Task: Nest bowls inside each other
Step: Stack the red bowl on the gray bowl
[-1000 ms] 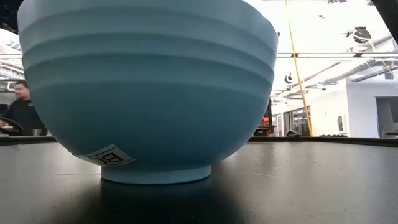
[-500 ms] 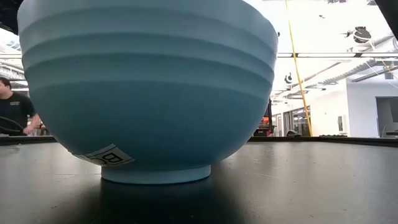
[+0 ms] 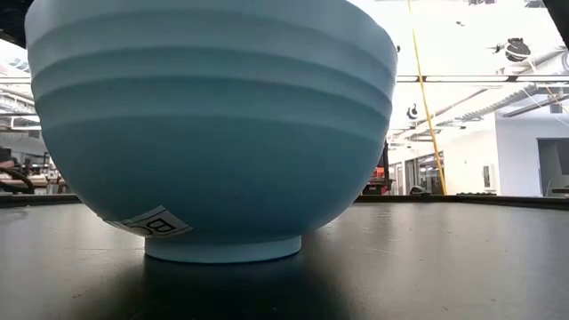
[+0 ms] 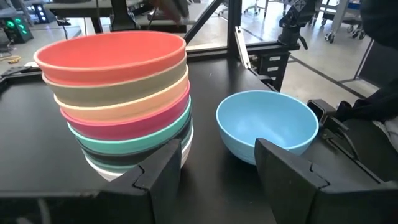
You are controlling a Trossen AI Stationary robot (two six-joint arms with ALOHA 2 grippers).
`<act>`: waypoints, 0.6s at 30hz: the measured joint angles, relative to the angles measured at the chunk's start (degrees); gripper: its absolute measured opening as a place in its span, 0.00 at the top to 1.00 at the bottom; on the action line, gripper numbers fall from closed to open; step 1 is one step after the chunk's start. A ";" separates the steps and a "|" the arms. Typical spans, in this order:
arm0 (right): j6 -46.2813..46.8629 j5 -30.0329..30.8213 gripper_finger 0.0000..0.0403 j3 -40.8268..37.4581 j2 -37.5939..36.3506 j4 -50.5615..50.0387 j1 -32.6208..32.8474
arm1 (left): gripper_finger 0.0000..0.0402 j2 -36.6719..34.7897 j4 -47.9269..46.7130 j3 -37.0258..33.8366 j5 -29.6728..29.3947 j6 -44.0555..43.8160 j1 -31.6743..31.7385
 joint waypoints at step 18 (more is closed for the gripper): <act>-5.23 0.16 1.00 -10.39 -4.15 7.75 1.11 | 0.48 0.00 1.08 0.00 0.19 2.02 0.02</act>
